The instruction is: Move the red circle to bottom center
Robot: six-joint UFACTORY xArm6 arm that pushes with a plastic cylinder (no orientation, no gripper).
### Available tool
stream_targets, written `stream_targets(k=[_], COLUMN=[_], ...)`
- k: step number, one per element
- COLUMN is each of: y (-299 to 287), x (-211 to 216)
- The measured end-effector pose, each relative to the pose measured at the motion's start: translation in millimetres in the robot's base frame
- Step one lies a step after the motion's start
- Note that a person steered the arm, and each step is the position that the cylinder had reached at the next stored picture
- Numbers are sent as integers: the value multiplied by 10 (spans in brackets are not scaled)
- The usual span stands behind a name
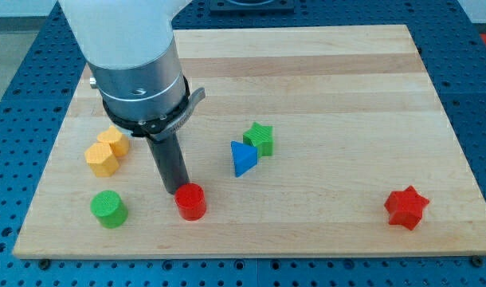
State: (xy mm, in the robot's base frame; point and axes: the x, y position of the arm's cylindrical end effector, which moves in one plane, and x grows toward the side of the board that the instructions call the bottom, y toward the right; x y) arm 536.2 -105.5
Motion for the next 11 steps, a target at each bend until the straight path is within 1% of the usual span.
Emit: stream_targets(k=[3,4,5,6,7,8,9,11], y=[-304,-320,-320,-320,-320,-304,-101,73], x=[104,309,292,112,108,199,339,340])
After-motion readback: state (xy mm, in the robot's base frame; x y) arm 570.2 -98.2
